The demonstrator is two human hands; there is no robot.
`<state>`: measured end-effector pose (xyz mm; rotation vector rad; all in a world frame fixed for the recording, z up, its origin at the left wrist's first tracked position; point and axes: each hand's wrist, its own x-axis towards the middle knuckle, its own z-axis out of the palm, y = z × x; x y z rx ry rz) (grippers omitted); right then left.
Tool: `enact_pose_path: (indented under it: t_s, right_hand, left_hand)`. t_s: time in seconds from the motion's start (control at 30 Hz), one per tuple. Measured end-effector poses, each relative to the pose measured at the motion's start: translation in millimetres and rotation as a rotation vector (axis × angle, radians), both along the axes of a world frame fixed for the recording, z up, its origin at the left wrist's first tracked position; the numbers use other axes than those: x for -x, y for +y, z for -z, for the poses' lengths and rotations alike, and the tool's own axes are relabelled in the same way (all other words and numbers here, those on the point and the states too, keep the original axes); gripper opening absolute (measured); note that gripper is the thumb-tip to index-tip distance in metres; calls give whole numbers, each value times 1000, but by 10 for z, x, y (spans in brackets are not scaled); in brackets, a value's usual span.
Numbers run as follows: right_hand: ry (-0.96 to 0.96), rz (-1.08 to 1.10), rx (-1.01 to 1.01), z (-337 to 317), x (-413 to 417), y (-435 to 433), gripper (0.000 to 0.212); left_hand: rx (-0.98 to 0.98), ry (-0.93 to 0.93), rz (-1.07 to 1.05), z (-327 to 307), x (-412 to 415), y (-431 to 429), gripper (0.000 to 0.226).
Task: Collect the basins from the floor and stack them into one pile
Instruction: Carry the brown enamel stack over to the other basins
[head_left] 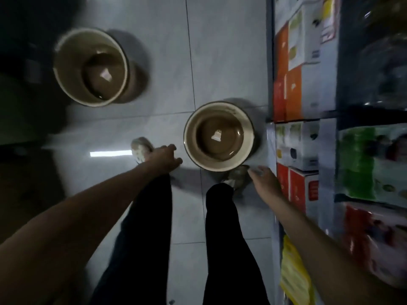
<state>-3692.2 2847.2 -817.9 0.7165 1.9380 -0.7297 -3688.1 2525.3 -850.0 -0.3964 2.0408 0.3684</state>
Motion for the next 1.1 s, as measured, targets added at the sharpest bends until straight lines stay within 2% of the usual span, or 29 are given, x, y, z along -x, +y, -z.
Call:
enact_pose_path:
  t_s: [0.07, 0.23, 0.3, 0.37, 0.43, 0.5, 0.6, 0.7, 0.8, 0.97, 1.1]
  right_hand:
    - [-5, 8, -13, 577, 11, 6, 33]
    - [-23, 30, -99, 1716, 114, -66, 60]
    - [12, 58, -128, 2098, 182, -92, 70]
    - [38, 119, -166, 2442, 245, -118, 87]
    - [48, 263, -172, 2689, 331, -193, 106]
    - [34, 403, -184, 2838, 420, -277, 114]
    - [5, 508, -259, 2896, 525, -255, 101]
    - [-40, 434, -202, 2744, 631, -168, 58]
    - [-55, 252, -128, 2422, 728, -239, 16]
    - [-65, 203, -60, 1983, 821, -646, 27]
    - [-31, 208, -72, 1700, 1015, -1200, 29]
  left_hand:
    - [2, -30, 14, 531, 52, 8, 65]
    - [1, 44, -38, 1610, 178, 14, 73]
    - [-14, 69, -183, 1950, 257, 23, 81]
    - [-51, 64, -414, 2247, 347, 71, 81]
    - [-79, 53, -593, 2498, 395, 122, 70]
    - [-148, 47, -728, 2653, 381, 167, 58]
    - [-163, 79, -886, 2721, 284, 170, 44]
    - [-20, 61, -857, 2679, 145, 6, 17]
    - [45, 28, -853, 2494, 18, -274, 23]
    - [18, -6, -886, 2160, -80, -794, 31]
    - [-14, 61, -927, 1778, 50, -1321, 36]
